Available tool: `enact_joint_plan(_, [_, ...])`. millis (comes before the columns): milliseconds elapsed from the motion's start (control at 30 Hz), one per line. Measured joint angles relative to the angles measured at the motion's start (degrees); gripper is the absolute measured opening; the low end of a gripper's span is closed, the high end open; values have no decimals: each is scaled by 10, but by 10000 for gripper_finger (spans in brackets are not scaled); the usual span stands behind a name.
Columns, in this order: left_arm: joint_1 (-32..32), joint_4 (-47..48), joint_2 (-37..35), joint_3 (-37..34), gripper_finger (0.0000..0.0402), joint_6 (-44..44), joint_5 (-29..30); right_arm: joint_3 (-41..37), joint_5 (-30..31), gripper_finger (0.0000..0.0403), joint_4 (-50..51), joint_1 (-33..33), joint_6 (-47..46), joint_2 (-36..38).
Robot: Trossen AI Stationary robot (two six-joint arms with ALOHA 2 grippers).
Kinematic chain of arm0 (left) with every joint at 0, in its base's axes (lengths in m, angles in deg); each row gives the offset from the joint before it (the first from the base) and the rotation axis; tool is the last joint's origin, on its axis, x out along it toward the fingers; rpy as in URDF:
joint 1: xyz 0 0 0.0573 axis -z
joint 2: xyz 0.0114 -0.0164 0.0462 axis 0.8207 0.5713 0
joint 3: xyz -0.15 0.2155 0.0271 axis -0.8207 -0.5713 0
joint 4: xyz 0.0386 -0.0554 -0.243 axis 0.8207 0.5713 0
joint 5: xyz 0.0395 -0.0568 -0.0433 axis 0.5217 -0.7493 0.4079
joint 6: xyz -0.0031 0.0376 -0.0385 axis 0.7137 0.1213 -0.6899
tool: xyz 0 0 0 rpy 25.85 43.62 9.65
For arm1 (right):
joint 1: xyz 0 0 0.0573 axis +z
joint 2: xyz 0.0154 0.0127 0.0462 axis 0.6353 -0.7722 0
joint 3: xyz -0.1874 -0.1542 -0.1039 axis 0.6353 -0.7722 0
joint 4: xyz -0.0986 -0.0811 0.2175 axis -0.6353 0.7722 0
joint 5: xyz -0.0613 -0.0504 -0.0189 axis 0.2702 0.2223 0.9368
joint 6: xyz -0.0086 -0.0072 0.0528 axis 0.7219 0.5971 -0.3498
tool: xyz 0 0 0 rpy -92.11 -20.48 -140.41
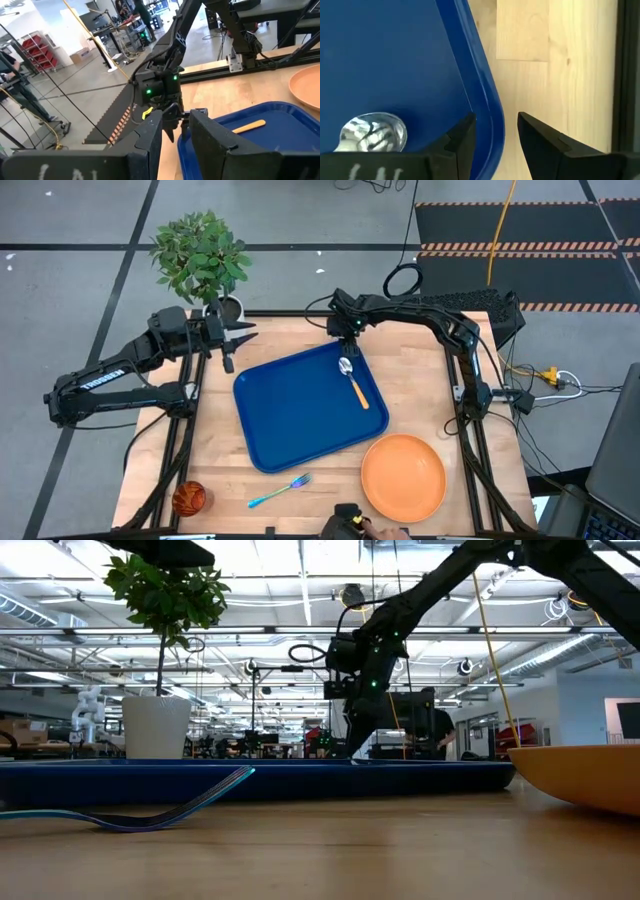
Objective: Pick and place plate/cup/fork/spoon on tray
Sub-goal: Adjust the serving tray
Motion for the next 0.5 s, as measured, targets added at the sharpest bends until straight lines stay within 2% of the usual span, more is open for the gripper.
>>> enact_joint_plan(500, [0,6,0,0,104,-1,1,0,1,139,-9,-8,-29,-32])
